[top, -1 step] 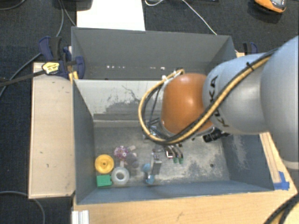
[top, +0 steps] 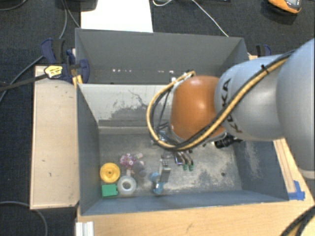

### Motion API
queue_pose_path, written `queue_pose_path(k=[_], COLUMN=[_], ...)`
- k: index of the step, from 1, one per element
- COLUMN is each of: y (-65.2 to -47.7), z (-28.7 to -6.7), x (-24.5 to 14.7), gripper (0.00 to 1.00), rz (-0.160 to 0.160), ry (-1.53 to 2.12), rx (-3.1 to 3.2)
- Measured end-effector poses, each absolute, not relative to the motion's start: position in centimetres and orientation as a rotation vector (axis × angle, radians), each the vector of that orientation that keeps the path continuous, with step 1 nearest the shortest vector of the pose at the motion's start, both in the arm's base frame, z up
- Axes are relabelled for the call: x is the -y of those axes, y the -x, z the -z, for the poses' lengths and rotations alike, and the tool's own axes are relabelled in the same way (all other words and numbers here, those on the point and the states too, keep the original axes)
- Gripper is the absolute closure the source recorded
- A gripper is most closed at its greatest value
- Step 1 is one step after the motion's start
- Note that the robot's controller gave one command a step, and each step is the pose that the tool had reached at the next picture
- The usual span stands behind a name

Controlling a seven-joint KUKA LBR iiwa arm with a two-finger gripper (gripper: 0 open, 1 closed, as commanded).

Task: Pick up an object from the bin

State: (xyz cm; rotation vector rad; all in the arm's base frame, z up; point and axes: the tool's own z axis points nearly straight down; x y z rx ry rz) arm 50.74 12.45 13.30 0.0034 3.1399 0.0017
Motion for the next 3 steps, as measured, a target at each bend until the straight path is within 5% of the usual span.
queue_pose_path(k=[1, 2, 3], y=[-49.2, -49.2, -48.0], z=[-7.4, -7.5, -8.3], x=[-13.6, -13.6, -8.0], gripper=[0.0, 0.0, 0.0], rz=[0.0, 0.0, -0.003], ry=[-0.057, -0.06, 0.249], rx=[-3.152, -3.152, -3.137])
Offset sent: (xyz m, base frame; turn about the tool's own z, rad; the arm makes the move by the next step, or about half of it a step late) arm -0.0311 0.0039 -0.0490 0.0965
